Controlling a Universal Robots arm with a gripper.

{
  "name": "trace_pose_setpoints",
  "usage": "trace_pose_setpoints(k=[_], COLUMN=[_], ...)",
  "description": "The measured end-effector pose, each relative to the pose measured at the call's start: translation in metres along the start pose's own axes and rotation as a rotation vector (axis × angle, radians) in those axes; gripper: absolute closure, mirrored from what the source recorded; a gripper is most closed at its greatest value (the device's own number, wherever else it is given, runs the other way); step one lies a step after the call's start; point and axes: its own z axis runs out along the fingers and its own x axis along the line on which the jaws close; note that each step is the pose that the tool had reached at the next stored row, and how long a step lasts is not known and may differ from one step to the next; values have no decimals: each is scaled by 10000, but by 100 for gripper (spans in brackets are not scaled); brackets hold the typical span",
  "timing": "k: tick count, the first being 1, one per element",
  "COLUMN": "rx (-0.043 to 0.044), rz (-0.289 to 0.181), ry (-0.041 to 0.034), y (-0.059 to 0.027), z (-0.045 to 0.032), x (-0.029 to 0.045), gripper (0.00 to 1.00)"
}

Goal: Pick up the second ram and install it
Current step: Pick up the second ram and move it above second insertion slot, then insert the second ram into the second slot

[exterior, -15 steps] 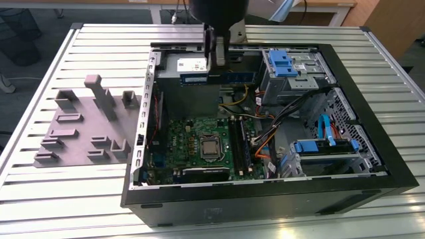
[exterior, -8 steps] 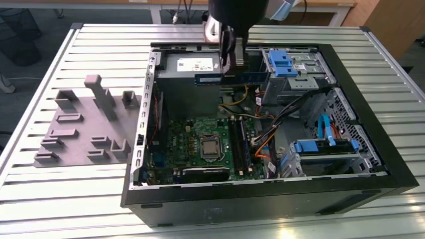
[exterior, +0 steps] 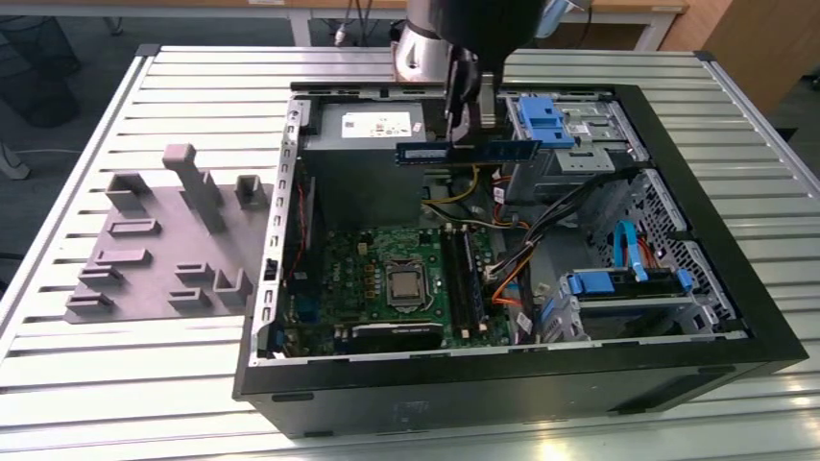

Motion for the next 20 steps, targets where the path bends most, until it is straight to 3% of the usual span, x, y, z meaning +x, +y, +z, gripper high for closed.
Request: trace_pose_setpoints(k=[2, 16, 20], rx=[0, 0, 4], rz=[3, 8, 264], ry=[0, 8, 6], y=[-35, -36, -36], z=[0, 0, 1], x=[1, 0, 0], gripper=[86, 86, 86])
